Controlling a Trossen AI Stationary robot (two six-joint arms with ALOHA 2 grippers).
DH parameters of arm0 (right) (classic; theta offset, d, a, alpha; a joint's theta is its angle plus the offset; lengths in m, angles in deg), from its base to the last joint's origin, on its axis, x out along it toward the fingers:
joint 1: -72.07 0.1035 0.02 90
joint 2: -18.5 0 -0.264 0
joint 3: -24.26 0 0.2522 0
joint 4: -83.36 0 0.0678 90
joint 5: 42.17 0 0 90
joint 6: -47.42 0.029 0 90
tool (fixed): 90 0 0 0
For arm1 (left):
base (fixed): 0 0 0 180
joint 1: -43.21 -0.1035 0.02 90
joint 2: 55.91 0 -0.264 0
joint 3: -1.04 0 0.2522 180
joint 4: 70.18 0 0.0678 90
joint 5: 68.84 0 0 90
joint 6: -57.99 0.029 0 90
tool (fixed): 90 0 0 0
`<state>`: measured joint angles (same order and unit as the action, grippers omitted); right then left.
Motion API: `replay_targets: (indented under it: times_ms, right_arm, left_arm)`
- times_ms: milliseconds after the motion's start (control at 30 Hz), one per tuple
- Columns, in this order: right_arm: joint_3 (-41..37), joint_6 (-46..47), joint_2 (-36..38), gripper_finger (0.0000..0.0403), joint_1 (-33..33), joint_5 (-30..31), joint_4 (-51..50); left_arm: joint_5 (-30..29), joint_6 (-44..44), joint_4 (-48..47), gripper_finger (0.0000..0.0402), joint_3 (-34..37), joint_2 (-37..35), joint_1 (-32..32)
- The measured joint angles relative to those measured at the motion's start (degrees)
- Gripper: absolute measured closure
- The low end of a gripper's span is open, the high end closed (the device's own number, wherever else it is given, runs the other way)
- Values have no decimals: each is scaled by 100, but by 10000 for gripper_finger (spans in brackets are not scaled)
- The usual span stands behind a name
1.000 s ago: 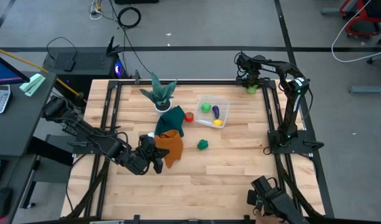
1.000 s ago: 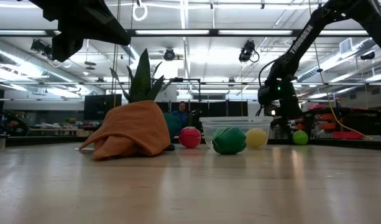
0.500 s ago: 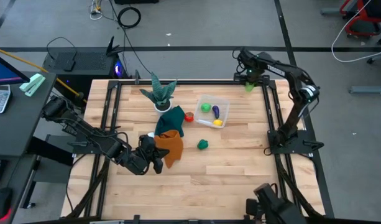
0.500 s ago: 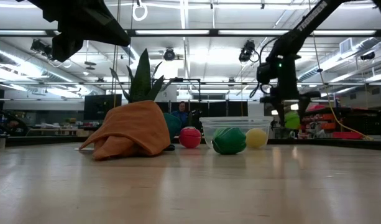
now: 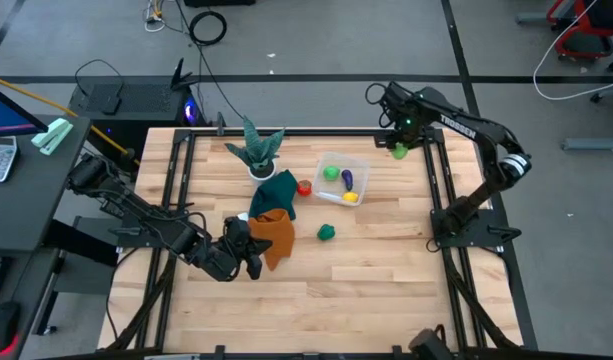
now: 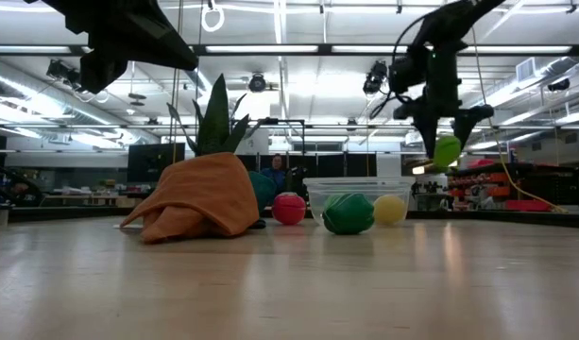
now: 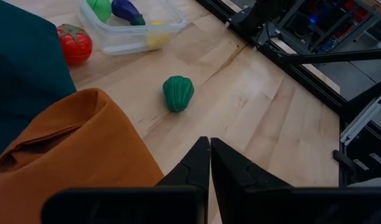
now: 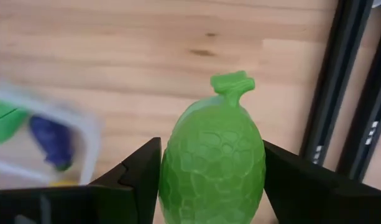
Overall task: Pick and placing Produce into tupperware
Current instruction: Put the green cantaloupe into the transparent bin
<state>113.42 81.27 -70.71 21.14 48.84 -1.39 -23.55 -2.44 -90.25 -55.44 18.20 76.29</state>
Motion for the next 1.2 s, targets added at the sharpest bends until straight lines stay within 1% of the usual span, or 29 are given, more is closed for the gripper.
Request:
replay_targets:
  times_ms: [233, 433, 633, 800, 933, 1067, 1200]
  right_arm:
    - [0, 348, 294, 198, 619, -427, -2]
    - [-1, 533, 223, 198, 1314, -515, 91]
    - [-2, 971, 173, 198, 1954, -646, 606]
    - [-2, 1254, 173, 198, 2386, -736, 1116]
    - [-2, 1378, 173, 198, 2628, -736, 1692]
    - [-1, 1416, 150, 198, 2723, -732, 2190]
    - [2, 1361, -39, 198, 2724, -728, 2332]
  left_arm:
    - [173, -44, 2, 382, 0, 0, 0]
    - [244, -46, 4, 390, 0, 0, 0]
    - [398, -47, 4, 381, 0, 0, 0]
    - [413, -48, 7, 378, 0, 0, 2]
    - [413, -48, 7, 384, 0, 0, 2]
    - [413, -48, 7, 390, 0, 0, 2]
    - [460, -45, 8, 386, 0, 0, -2]
